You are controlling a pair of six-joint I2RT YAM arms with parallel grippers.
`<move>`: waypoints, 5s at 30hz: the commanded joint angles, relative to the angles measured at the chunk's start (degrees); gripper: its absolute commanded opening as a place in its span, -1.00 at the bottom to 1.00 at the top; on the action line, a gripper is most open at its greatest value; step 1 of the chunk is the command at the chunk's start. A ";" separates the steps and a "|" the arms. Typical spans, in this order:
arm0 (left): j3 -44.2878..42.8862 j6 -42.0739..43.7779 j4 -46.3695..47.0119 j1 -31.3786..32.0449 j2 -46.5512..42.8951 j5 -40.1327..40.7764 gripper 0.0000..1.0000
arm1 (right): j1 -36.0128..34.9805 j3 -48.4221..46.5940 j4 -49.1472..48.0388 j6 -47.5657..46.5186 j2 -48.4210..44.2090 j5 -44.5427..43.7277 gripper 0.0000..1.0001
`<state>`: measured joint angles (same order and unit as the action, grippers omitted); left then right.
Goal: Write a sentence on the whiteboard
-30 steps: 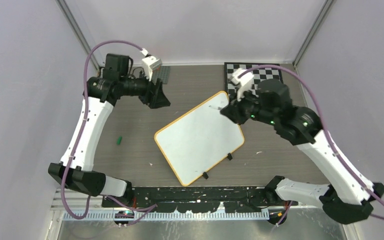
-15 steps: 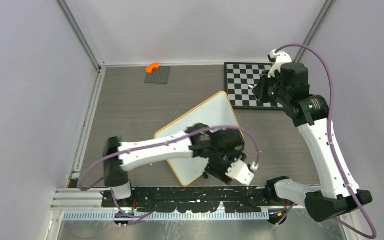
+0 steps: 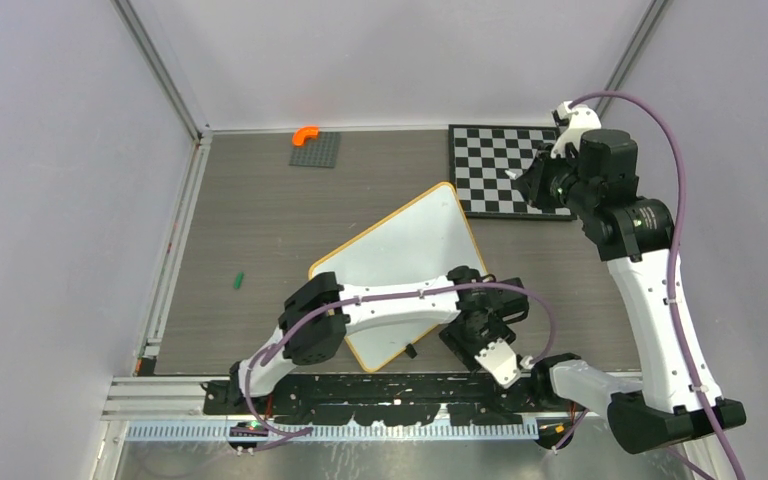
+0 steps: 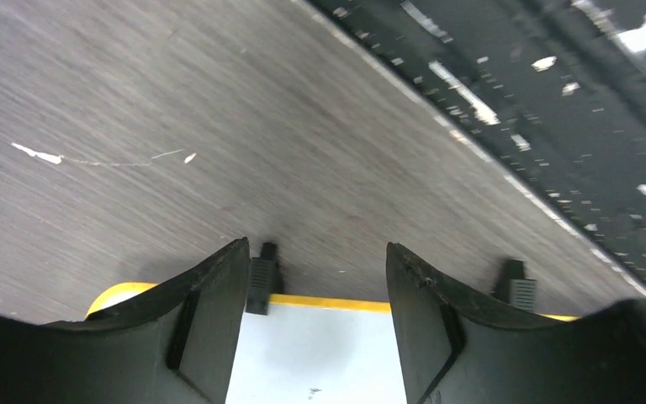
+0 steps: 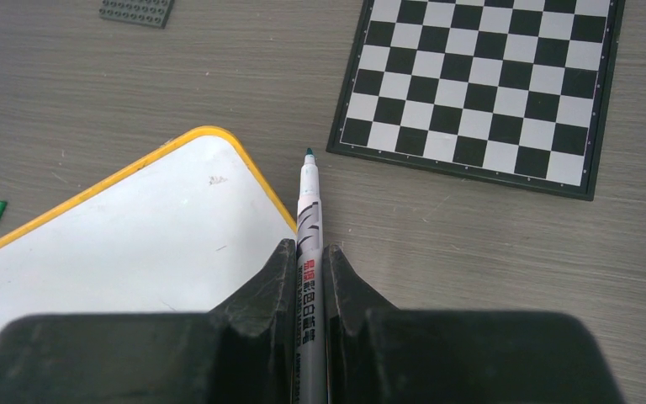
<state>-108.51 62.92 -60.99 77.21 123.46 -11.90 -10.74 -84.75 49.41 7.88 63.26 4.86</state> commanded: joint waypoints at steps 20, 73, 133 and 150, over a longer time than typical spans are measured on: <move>-4.34 13.89 -7.86 -11.31 8.52 5.15 -0.78 | 0.38 0.80 0.13 -1.04 -1.40 2.69 -0.99; 12.09 -51.57 -7.44 -78.48 -49.19 -37.01 1.00 | -13.52 -18.45 -3.34 -1.76 21.25 30.02 -0.99; 20.86 -43.40 -9.79 -71.41 -35.90 -41.52 -0.69 | -30.40 -13.87 2.03 -13.92 20.34 28.18 -0.99; 6.61 -30.37 -22.21 -64.78 -21.73 -43.14 -1.00 | -33.87 -10.91 -3.11 -11.14 19.67 20.15 -1.00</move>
<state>-101.23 28.34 -79.37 8.47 101.38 -54.57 -43.42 -94.65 50.39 -4.56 82.28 28.27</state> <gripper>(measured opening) 0.064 0.173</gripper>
